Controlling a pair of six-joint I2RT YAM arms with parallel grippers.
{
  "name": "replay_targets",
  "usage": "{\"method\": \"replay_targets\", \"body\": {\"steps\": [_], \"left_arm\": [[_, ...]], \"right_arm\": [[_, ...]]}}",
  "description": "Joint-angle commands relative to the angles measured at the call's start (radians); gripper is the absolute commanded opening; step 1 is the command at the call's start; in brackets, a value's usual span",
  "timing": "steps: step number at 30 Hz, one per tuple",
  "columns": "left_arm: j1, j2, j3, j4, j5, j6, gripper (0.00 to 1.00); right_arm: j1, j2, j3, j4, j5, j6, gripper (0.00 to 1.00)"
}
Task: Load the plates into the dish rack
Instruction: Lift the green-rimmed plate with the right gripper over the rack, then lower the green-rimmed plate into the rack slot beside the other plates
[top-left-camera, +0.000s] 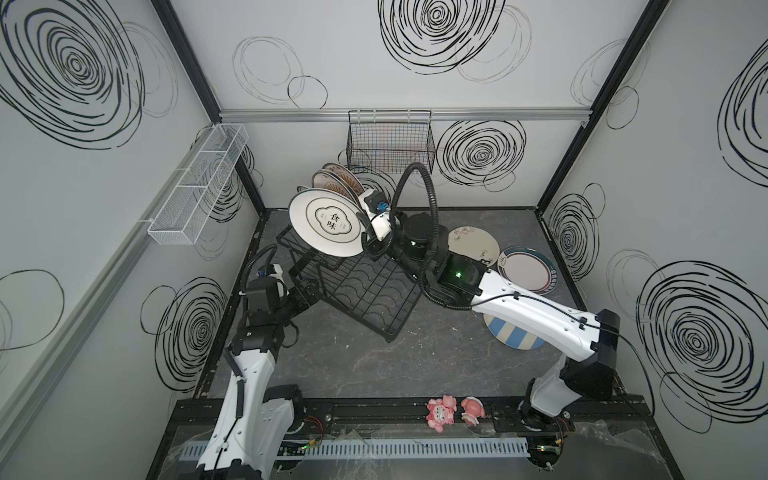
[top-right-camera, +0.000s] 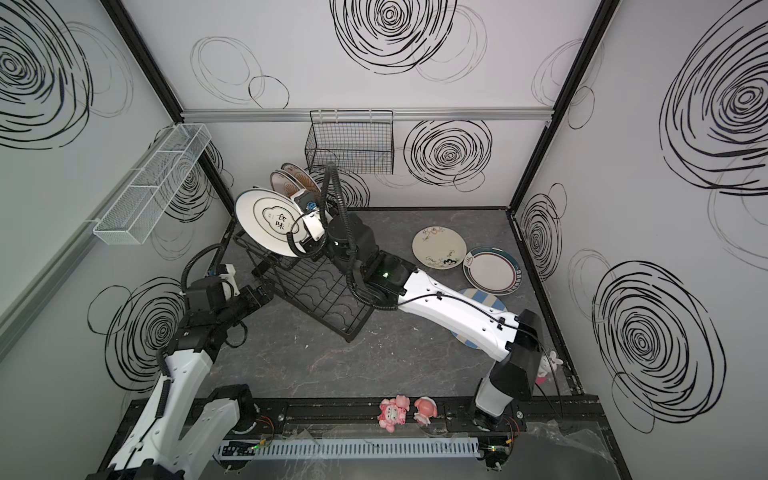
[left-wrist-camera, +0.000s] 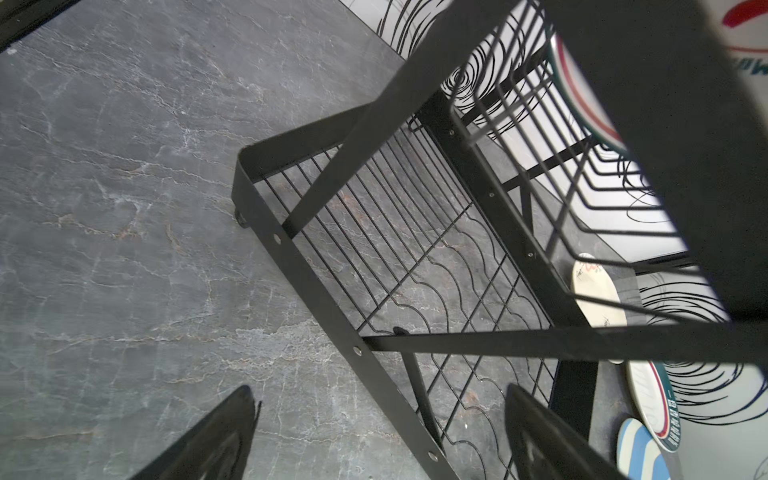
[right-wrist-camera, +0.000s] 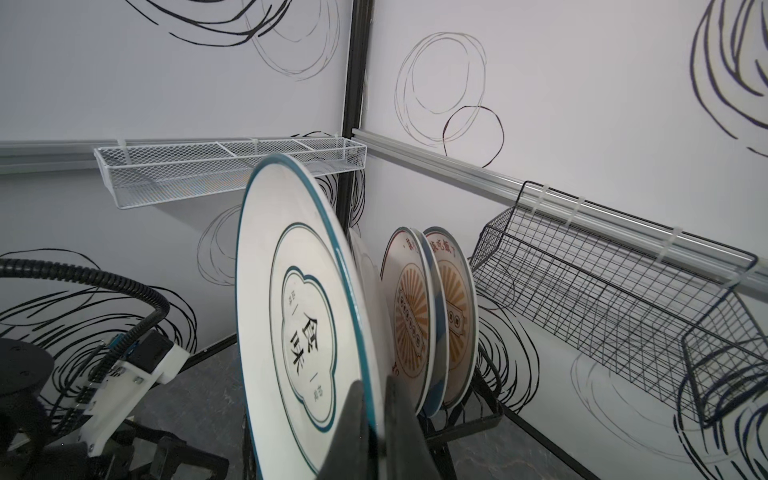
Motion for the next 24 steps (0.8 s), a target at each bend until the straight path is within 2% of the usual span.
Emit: {"method": "replay_targets", "body": {"steps": [1,12,24], "left_arm": [[0.024,0.021,0.036,0.048,0.054,0.056,0.96],[0.029,0.025,0.022,0.046,0.060,0.064,0.96],[0.030,0.032,0.021,0.050,0.075,0.064,0.96]], "right_arm": [[0.007,0.048,0.099,0.138,0.075,-0.081,0.00],[0.017,0.266,0.295,0.176,0.245,-0.182,0.00],[0.009,0.371,0.376,0.201,0.308,-0.281,0.00]]}}
